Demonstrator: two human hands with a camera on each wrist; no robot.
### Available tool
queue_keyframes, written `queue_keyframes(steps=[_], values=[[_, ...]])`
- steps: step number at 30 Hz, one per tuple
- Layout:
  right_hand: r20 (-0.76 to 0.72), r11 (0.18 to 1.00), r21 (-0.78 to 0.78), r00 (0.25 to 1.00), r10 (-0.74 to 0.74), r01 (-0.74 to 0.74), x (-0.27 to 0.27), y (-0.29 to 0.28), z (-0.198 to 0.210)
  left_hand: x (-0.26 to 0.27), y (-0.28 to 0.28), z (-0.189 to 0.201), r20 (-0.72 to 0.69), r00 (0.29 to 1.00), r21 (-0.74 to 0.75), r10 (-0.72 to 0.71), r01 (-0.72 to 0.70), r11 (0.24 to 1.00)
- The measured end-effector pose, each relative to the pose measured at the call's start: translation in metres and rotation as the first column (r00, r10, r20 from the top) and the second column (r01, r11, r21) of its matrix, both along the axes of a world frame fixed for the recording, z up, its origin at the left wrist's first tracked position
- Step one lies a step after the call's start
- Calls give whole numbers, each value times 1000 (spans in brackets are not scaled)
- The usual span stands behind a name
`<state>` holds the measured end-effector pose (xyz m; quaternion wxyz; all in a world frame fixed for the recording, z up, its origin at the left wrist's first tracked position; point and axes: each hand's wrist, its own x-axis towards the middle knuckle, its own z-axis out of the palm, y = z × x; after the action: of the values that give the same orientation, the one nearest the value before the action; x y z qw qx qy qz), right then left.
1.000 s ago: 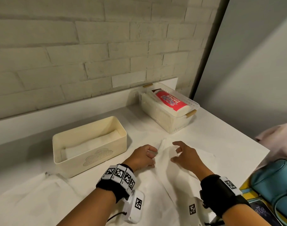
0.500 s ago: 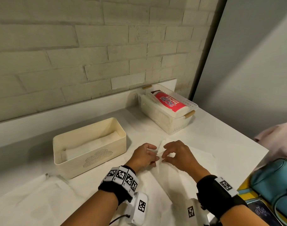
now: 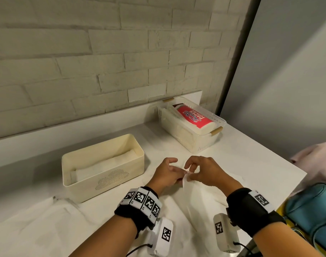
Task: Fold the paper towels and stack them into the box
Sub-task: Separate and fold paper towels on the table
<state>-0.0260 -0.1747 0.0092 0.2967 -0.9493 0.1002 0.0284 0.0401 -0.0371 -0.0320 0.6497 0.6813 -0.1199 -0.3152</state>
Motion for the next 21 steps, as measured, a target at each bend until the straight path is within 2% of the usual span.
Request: queue_keyframes(steps=[4, 8, 12, 18, 21], values=[[-69, 999, -43, 998, 15, -18, -5, -5, 16, -8, 1, 11, -58, 993, -58, -104, 100, 993], [-58, 991, -115, 996, 61, -67, -10, -7, 47, -14, -4, 19, 34, 972, 11, -231, 231, 973], [14, 986, -147, 997, 78, -75, -10, -1, 74, -24, -13, 31, 96, 963, 12, -253, 253, 967], [266, 998, -56, 964, -13, 29, -14, 3, 96, -26, -12, 55, 185, 980, -78, -68, 83, 993], [400, 988, -16, 906, -137, 157, -16, -3, 94, -11, -2, 70, 238, 964, -98, 118, -97, 990]])
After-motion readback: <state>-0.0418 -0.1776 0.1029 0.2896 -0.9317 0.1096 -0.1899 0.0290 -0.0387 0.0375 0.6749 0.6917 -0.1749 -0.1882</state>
